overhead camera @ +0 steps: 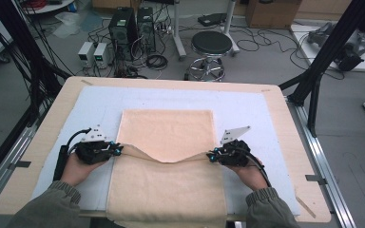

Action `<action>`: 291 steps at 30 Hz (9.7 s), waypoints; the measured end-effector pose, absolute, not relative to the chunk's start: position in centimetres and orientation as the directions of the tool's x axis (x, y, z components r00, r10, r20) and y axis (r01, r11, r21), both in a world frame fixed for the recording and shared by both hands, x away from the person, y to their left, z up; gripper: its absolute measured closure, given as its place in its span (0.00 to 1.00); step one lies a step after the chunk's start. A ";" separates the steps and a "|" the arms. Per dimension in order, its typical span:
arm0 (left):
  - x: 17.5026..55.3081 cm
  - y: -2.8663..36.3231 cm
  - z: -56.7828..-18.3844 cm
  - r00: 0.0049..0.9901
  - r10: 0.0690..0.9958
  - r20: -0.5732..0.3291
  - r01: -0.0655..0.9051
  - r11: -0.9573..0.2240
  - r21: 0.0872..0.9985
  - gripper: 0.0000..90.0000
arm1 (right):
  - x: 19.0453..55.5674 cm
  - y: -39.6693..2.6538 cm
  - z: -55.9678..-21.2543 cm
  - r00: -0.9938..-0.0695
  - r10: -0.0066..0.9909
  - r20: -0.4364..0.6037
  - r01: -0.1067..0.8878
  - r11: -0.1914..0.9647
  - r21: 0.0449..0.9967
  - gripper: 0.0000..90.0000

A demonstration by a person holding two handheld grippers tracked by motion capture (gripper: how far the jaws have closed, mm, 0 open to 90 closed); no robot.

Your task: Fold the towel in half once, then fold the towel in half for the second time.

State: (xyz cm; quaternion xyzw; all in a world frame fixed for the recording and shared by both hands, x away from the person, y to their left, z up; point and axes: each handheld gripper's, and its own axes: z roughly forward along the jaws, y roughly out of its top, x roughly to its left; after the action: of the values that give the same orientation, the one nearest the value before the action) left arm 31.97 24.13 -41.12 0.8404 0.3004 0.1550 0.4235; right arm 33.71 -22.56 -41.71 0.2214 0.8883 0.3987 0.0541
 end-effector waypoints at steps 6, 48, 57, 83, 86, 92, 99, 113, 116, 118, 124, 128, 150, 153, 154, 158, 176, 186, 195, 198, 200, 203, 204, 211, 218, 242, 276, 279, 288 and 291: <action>29.1 24.9 -39.0 0.783 0.621 0.033 0.314 -0.441 0.841 0.90 | 31.4 -23.7 -39.4 -0.907 0.418 0.058 0.305 0.556 0.773 0.94; 35.9 23.0 -39.1 0.640 0.768 0.025 0.435 -0.389 0.812 0.50 | 38.9 -21.3 -37.9 -0.845 0.535 0.003 0.356 0.559 0.749 0.42; 40.0 22.9 -41.1 0.613 0.790 -0.016 0.507 -0.378 0.774 0.48 | 42.3 -21.3 -40.9 -0.800 0.600 0.012 0.436 0.568 0.699 0.37; 45.8 21.5 -33.4 0.536 0.837 0.105 0.402 -0.363 0.841 0.91 | 47.7 -19.8 -35.0 -0.776 0.630 -0.039 0.407 0.547 0.731 0.92; 46.9 20.9 -31.0 0.528 0.838 0.139 0.370 -0.374 0.850 0.90 | 48.5 -20.4 -32.8 -0.753 0.656 -0.057 0.391 0.515 0.763 0.90; 47.1 20.9 -32.3 0.533 0.837 0.128 0.427 -0.396 0.813 0.65 | 49.4 -21.8 -33.8 -0.709 0.706 -0.003 0.477 0.482 0.735 0.51; 44.6 22.6 -35.5 0.553 0.830 0.067 0.468 -0.376 0.800 0.56 | 48.0 -22.3 -35.4 -0.714 0.696 0.078 0.540 0.475 0.695 0.32; 37.2 23.1 -38.1 0.682 0.730 0.029 0.404 -0.410 0.818 0.44 | 40.2 -21.8 -37.0 -0.799 0.602 0.003 0.411 0.543 0.732 0.31; 35.6 23.2 -38.1 0.697 0.715 0.057 0.382 -0.437 0.814 0.42 | 38.5 -22.2 -37.6 -0.807 0.590 -0.019 0.392 0.560 0.730 0.29; 34.6 23.4 -38.2 0.700 0.712 0.061 0.374 -0.437 0.818 0.40 | 37.4 -22.4 -37.8 -0.810 0.586 -0.026 0.381 0.560 0.736 0.29; 32.0 23.6 -38.6 0.705 0.706 0.072 0.355 -0.439 0.825 0.34 | 34.3 -21.8 -37.9 -0.836 0.544 -0.075 0.327 0.603 0.728 0.29; 30.6 23.7 -39.4 0.704 0.708 0.055 0.361 -0.424 0.831 0.30 | 33.0 -21.7 -38.3 -0.840 0.537 -0.077 0.312 0.595 0.740 0.29; 30.2 23.1 -43.6 0.792 0.611 -0.001 0.402 -0.520 0.754 0.82 | 32.7 -20.9 -43.4 -0.891 0.454 0.017 0.338 0.638 0.691 0.73; 30.2 22.9 -43.6 0.795 0.606 0.023 0.388 -0.537 0.749 0.94 | 32.7 -20.8 -43.4 -0.898 0.439 0.012 0.325 0.645 0.692 0.82; 30.2 22.9 -43.5 0.795 0.606 0.023 0.388 -0.538 0.748 0.94 | 32.7 -20.8 -43.3 -0.898 0.440 0.012 0.325 0.646 0.691 0.85; 30.4 22.9 -43.5 0.789 0.614 0.012 0.400 -0.529 0.748 0.97 | 33.1 -20.9 -43.3 -0.903 0.428 0.032 0.330 0.645 0.689 0.92; 27.9 23.2 -38.6 0.789 0.608 0.089 0.303 -0.511 0.805 0.98 | 31.3 -21.6 -38.5 -0.910 0.415 0.005 0.274 0.591 0.758 0.94; 20.3 23.5 -37.3 0.862 0.502 0.067 0.262 -0.554 0.790 0.95 | 23.6 -23.0 -35.9 -0.956 0.292 0.018 0.197 0.597 0.778 0.86; 21.4 22.8 -39.7 0.856 0.514 0.059 0.299 -0.584 0.755 0.69 | 24.7 -23.3 -38.3 -0.938 0.345 0.044 0.253 0.590 0.766 0.66; 21.5 22.3 -40.7 0.871 0.488 0.053 0.295 -0.607 0.738 0.66 | 25.9 -22.9 -39.4 -0.939 0.341 0.043 0.254 0.605 0.755 0.66; 21.5 22.1 -41.6 0.882 0.469 0.049 0.295 -0.631 0.717 0.65 | 26.5 -22.5 -40.4 -0.939 0.340 0.055 0.267 0.619 0.738 0.65; 21.8 22.1 -42.8 0.893 0.450 0.027 0.312 -0.660 0.684 0.68 | 27.2 -21.8 -41.6 -0.940 0.336 0.052 0.273 0.654 0.705 0.64; 21.8 22.2 -43.0 0.890 0.456 0.010 0.320 -0.641 0.698 0.69 | 27.3 -21.7 -41.9 -0.941 0.335 0.043 0.269 0.668 0.694 0.64; 21.6 22.4 -42.6 0.895 0.446 0.011 0.318 -0.656 0.685 0.95 | 28.0 -21.2 -43.0 -0.938 0.341 0.063 0.295 0.686 0.665 0.92; 20.6 23.0 -41.6 0.904 0.427 -0.001 0.308 -0.650 0.694 0.96 | 27.7 -22.2 -41.9 -0.951 0.307 0.047 0.262 0.711 0.653 0.96; 23.1 22.8 -41.1 0.848 0.529 0.028 0.321 -0.555 0.767 0.52 | 28.7 -21.6 -41.5 -0.931 0.358 0.066 0.290 0.621 0.728 0.58; 28.5 23.8 -38.7 0.768 0.641 -0.015 0.363 -0.416 0.834 0.36 | 34.8 -20.1 -38.5 -0.874 0.485 0.034 0.333 0.547 0.768 0.26; 28.9 23.9 -38.6 0.765 0.644 -0.019 0.369 -0.414 0.832 0.36 | 34.9 -20.1 -38.5 -0.874 0.485 0.037 0.338 0.551 0.763 0.26; 31.1 24.3 -36.7 0.749 0.662 0.006 0.357 -0.412 0.838 0.37 | 37.0 -20.0 -36.6 -0.875 0.484 0.018 0.326 0.562 0.760 0.26; 32.7 24.4 -35.9 0.741 0.671 0.019 0.358 -0.419 0.834 0.38 | 38.4 -19.9 -35.7 -0.872 0.490 0.016 0.331 0.564 0.757 0.26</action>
State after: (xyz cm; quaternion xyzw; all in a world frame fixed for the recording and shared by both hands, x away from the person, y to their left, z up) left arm 32.69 24.39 -35.86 0.8233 0.3124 0.1780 0.4392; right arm 38.35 -19.93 -35.73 0.2334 0.8787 0.4046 0.0981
